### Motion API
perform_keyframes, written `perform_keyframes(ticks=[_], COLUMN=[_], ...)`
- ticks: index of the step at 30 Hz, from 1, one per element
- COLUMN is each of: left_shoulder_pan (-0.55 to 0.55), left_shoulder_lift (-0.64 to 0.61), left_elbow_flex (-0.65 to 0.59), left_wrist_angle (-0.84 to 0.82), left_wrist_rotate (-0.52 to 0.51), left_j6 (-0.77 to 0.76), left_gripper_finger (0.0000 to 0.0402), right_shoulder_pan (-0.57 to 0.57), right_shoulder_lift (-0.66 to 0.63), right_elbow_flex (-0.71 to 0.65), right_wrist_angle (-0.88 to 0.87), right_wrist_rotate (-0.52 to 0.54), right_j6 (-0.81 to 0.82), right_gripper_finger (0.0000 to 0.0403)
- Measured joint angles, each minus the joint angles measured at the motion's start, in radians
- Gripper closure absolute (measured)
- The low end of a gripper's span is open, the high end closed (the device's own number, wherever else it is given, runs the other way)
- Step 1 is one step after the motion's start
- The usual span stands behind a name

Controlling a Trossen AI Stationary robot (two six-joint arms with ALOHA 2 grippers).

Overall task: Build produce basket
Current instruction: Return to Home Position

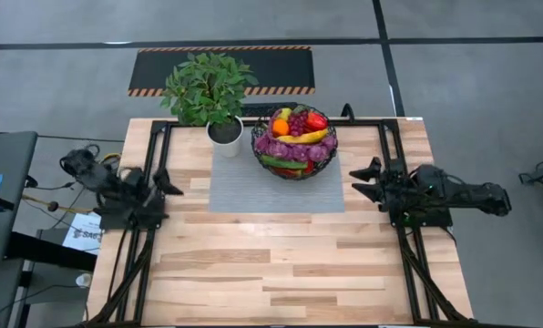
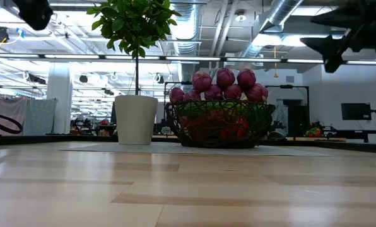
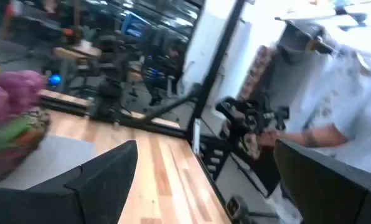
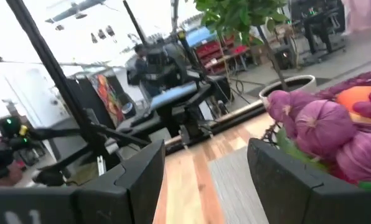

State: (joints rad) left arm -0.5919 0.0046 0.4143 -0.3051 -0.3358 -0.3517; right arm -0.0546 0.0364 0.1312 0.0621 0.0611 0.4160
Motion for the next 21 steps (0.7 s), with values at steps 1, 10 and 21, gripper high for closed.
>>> perform_keyframes(ticks=[1,10,21], left_shoulder_pan=[0.0,0.0,0.0], left_shoulder_lift=[0.001,-0.001,0.002], left_elbow_flex=[-0.024,-0.207,-0.403], left_wrist_angle=[0.024,0.186,0.44], left_wrist_rotate=[0.019,0.052,0.036], left_j6=[0.017,-0.062,-0.062], left_gripper_finger=[0.0038,0.0038,0.0038], right_shoulder_pan=[0.012,0.1,0.125], right_shoulder_lift=[0.0,0.001,0.002], right_elbow_flex=[-0.021,-0.12,-0.12], right_wrist_angle=[0.036,0.159,0.107], right_wrist_rotate=[0.018,0.131,0.184], right_j6=[-0.002,-0.006,-0.005], right_gripper_finger=[0.0154,0.0154,0.0154])
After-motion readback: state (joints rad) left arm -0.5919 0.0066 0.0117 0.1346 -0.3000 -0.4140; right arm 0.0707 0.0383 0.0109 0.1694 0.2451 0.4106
